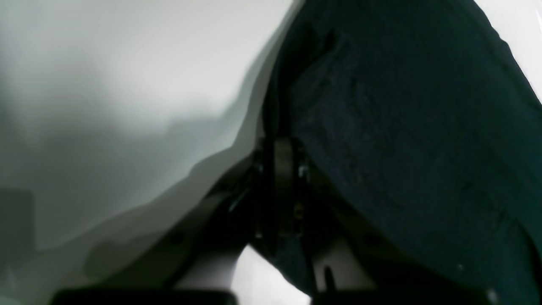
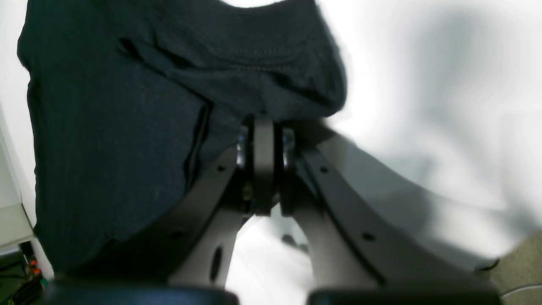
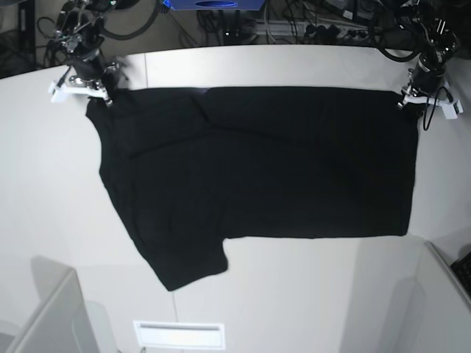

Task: Fold the T-shirt properly
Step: 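Regrasp the collar edge with both grippers and pull it taut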

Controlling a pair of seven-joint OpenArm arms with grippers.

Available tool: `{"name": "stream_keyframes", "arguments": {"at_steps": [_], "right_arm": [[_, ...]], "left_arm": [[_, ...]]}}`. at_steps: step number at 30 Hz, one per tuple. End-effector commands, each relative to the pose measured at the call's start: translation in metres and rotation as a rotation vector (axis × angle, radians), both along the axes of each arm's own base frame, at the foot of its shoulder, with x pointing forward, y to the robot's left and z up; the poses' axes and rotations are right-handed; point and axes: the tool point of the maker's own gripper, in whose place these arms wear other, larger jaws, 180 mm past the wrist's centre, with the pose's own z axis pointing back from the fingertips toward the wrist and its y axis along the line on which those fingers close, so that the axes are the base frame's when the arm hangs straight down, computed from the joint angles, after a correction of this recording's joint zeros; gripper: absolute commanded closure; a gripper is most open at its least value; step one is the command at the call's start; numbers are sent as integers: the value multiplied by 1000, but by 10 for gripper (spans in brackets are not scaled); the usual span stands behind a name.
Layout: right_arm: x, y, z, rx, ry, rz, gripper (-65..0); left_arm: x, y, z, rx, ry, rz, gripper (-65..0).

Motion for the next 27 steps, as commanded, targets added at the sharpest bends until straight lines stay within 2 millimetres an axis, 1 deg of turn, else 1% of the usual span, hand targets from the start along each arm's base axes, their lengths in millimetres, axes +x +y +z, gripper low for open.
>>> {"name": "stream_keyframes", "arguments": {"at_steps": [1,5,8,16,20,27], "right_arm": [[0,-5,8,-24,-23,1,0],[-10,-4,12,-23,-20,3,0],[-22,-2,13,9,-17,-7,0],[-50,0,5,25,43,-12,0],[-57,1,3,26,56,-13,0],[-57,1,3,27,59,-9,0]], "left_arm": [[-26,3,-13,15,125,-7,0],[-36,4,-1,61,133,-29,0],[-44,6,5,89,144,-41,0],[-63,8,4,101,185,-45,0],[-63,8,4,99,185,-44,0],[-64,9,4,101,185,-43,0]]}}
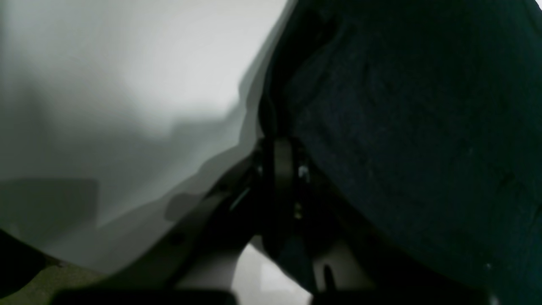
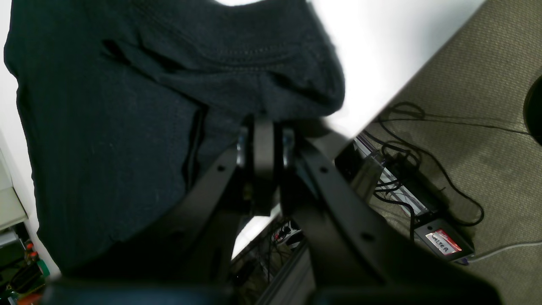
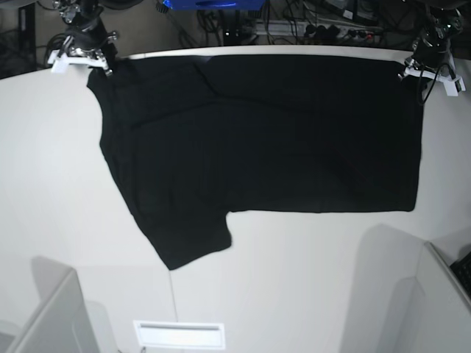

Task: Fold the T-shirt properly
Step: 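Regrasp the collar edge with both grippers and pull it taut, then move both grippers to the hem corners and grasp them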

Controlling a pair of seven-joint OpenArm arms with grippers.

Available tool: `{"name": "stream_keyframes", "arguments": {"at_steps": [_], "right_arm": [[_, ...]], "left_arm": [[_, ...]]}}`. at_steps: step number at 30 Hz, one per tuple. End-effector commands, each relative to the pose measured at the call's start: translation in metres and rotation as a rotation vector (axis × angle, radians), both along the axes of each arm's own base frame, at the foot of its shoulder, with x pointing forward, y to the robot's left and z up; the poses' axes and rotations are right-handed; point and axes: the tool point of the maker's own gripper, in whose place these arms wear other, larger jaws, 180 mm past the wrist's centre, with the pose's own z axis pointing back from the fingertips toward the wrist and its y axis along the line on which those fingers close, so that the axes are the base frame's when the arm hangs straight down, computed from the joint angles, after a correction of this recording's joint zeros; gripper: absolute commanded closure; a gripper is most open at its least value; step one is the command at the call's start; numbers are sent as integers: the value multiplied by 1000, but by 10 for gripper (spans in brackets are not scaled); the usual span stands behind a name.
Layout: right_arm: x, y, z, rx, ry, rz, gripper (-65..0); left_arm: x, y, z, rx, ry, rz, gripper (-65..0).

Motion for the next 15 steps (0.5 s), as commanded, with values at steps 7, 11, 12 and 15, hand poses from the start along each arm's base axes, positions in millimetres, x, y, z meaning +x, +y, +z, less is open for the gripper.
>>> {"name": "stream_keyframes", "arguments": {"at_steps": [7,11,12,15], "right_arm": [[0,-1,7,-1,-8,15,-111],[5,-5,22,-39,-46,18,-239],[7,-7,26,-51,-59,14,-237],[11,-14,35,-90,-90,3,-237]], "left_arm": [[-12,4,-3,13,61,-2,-64],[-9,6,4,31,46,-8,-341],[-12,12,11,53,40,1,-390],[-13,32,42,129,-23,59,-497]]}}
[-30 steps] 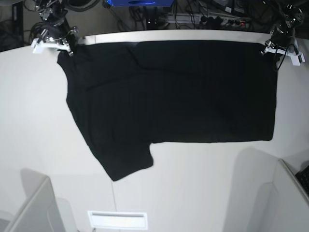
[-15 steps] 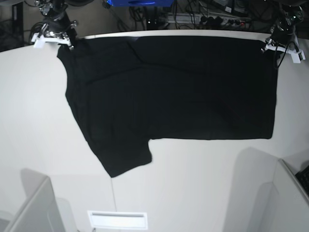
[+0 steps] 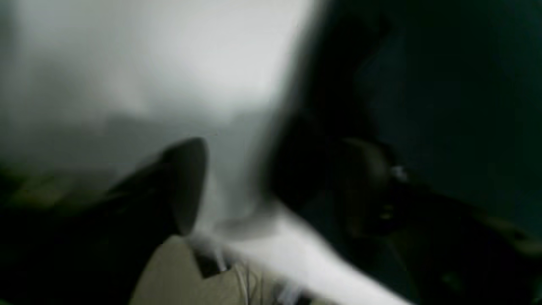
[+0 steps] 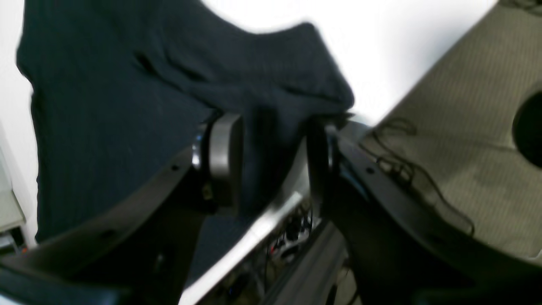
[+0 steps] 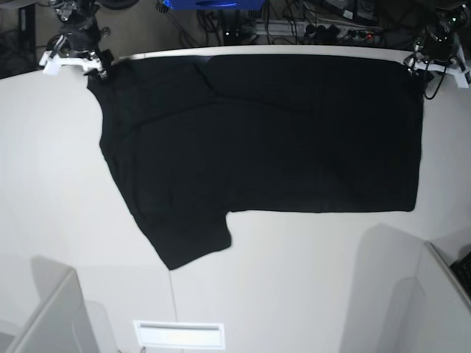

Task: Fold the T-shirt properly
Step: 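Move both grippers to the hem corners and grasp them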

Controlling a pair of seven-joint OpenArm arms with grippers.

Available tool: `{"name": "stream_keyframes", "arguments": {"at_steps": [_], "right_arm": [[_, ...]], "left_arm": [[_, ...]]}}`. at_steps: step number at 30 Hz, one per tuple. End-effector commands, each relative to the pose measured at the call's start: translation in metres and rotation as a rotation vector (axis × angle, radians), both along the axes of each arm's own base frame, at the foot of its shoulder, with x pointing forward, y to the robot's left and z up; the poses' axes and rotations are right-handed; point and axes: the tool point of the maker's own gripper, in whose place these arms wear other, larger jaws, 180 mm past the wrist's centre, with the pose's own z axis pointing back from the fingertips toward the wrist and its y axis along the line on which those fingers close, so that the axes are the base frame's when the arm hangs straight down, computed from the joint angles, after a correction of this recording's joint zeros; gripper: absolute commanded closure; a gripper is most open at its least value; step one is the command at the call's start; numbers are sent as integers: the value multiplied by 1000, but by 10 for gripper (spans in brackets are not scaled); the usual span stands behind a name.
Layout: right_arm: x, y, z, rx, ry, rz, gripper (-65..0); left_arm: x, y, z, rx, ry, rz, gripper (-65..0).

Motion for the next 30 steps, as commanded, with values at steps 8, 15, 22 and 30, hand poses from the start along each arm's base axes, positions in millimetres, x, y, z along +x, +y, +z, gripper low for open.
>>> {"name": "stream_keyframes", "arguments": {"at_steps": [8,15,22,30], "right_arm": [[37,-83,50,-203,-152,-95,-243],[116,-88,57,-140,-170,117,-245],[180,-60,76,-120,-298,273,-245],[259,-13,77,-167,-269,499,-377]], "left_arm": [[34,48,91,235,-175,-2,-508],[89,57,133,296,-313,-41,-471],[146,33,156,303,-399,-163,-248],[200,7,163,345,-381,-315,-360]]}}
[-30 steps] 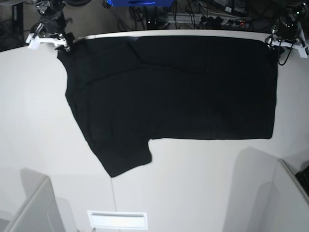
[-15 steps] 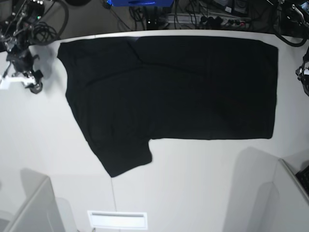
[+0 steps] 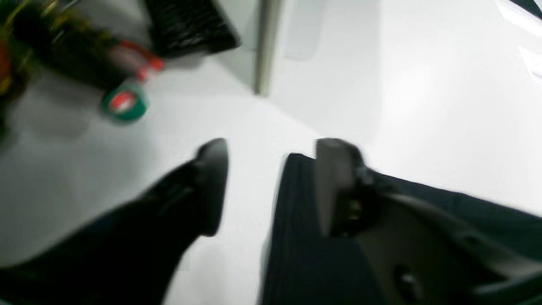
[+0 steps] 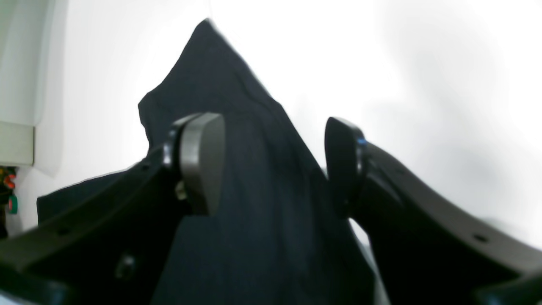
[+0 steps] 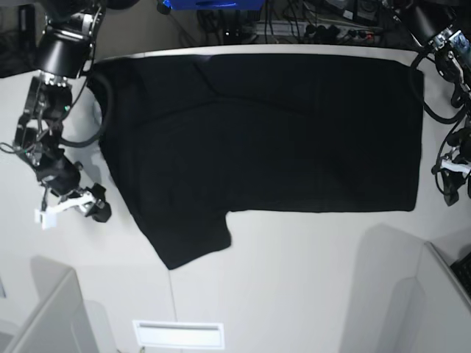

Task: Fold the T-shirt properly
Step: 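Move both grippers to the hem corners and grasp them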

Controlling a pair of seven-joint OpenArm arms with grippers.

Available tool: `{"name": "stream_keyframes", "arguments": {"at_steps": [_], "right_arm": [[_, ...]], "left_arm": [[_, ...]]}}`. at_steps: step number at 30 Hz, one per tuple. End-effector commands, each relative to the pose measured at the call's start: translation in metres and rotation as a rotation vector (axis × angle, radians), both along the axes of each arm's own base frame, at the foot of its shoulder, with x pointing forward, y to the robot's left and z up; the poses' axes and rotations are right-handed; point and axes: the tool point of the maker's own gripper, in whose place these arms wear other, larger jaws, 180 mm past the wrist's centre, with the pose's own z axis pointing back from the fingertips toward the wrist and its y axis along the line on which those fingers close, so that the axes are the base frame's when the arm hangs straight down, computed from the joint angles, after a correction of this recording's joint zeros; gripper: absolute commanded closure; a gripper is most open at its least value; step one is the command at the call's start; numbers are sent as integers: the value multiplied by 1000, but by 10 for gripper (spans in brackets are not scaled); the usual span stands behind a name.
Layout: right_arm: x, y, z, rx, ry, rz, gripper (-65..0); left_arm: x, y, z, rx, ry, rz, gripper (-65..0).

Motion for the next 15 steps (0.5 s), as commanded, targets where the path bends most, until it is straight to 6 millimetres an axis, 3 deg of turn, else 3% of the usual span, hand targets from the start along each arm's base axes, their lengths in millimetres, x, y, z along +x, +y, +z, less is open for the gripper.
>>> {"name": "stream_keyframes", "arguments": {"at_steps": [1,5,12,15], "right_arm": [[17,-7,14,-10,-38,-6,-384],[50,3,6,29,16,21,-390],[91,27,-15,30,95,63,-449],[96,28,-31,21,143,56,-462]], "left_arm": [[8,6,11,36,-21,6,-395],[19,9,-6,63,45,13,-499],[19,13,-21,25,73,22,-522],[16,15,-23,22,80,28,-522]]}}
